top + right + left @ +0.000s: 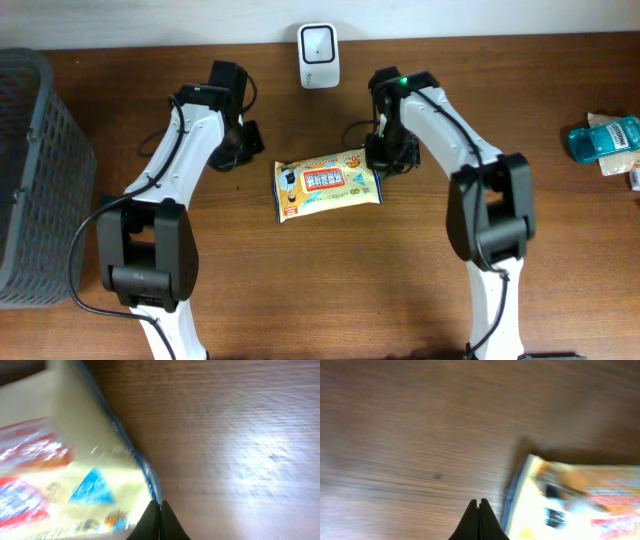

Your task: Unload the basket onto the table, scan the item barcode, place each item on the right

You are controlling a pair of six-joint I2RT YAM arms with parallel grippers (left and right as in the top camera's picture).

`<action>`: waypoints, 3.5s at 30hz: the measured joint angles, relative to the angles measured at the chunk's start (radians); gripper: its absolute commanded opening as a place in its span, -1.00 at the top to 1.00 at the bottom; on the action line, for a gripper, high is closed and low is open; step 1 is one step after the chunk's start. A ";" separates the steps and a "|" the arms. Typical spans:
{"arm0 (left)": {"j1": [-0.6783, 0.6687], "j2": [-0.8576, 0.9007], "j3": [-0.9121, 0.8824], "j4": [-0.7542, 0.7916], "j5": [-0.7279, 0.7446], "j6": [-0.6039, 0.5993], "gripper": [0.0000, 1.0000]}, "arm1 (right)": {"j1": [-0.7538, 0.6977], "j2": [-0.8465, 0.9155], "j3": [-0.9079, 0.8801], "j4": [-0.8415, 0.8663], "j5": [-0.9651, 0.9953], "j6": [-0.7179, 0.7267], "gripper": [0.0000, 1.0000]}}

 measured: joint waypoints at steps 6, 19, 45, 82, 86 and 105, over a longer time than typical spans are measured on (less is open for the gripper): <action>-0.031 0.000 -0.028 0.028 0.181 0.000 1.00 | 0.002 -0.089 0.000 0.045 -0.119 -0.083 0.92; -0.088 0.019 -0.247 0.181 0.309 -0.001 1.00 | 0.080 -0.074 -0.241 0.343 -0.248 -0.057 0.92; -0.109 0.098 -0.048 0.095 0.370 0.024 1.00 | 0.024 -0.227 -0.293 0.324 -0.123 0.023 0.92; -0.097 0.155 0.066 0.000 -0.053 0.045 1.00 | 0.106 -0.222 -0.248 0.573 -0.203 0.035 0.92; -0.097 0.155 0.067 -0.012 -0.053 0.045 1.00 | 0.154 -0.129 -0.248 0.610 -0.218 0.087 0.92; -0.021 0.156 0.110 -0.082 -0.050 0.048 1.00 | 0.014 -0.063 -0.246 0.306 -0.143 0.126 0.92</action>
